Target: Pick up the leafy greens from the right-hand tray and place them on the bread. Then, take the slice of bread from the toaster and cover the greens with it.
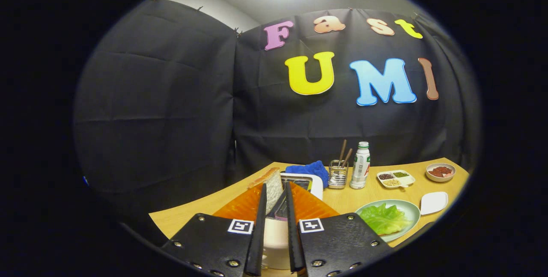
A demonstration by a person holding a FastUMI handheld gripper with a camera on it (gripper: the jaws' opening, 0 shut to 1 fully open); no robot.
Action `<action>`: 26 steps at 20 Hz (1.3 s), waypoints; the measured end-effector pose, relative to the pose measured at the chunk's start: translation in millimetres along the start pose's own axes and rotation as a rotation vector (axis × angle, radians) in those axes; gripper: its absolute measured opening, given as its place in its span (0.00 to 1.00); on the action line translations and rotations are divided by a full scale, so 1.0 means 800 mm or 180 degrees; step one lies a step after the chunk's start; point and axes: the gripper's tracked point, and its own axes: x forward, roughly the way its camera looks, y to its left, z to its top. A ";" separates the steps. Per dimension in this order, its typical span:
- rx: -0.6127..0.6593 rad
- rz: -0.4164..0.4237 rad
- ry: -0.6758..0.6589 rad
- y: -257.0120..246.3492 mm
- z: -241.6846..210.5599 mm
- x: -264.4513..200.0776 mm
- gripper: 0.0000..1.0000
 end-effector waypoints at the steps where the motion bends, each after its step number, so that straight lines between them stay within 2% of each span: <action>1: -0.0016 0.0004 0.0030 0.006 -0.004 0.004 0.25; 10: -0.0172 -0.0177 0.0071 0.027 -0.012 0.035 0.25; 11: -0.0190 -0.0186 0.0078 0.030 -0.014 0.039 0.29; 13: -0.0260 -0.0243 0.0057 0.030 -0.012 0.044 0.30; 19: -0.0208 -0.0372 0.0172 0.021 -0.022 0.063 0.30; 22: -0.0217 -0.0355 0.0218 0.021 -0.020 0.066 0.19; 23: -0.0240 -0.0441 0.0198 0.010 -0.018 0.064 0.20; 24: -0.0259 -0.0466 0.0201 0.008 -0.016 0.063 0.07; 26: -0.0303 -0.0447 0.0225 0.008 -0.019 0.068 0.07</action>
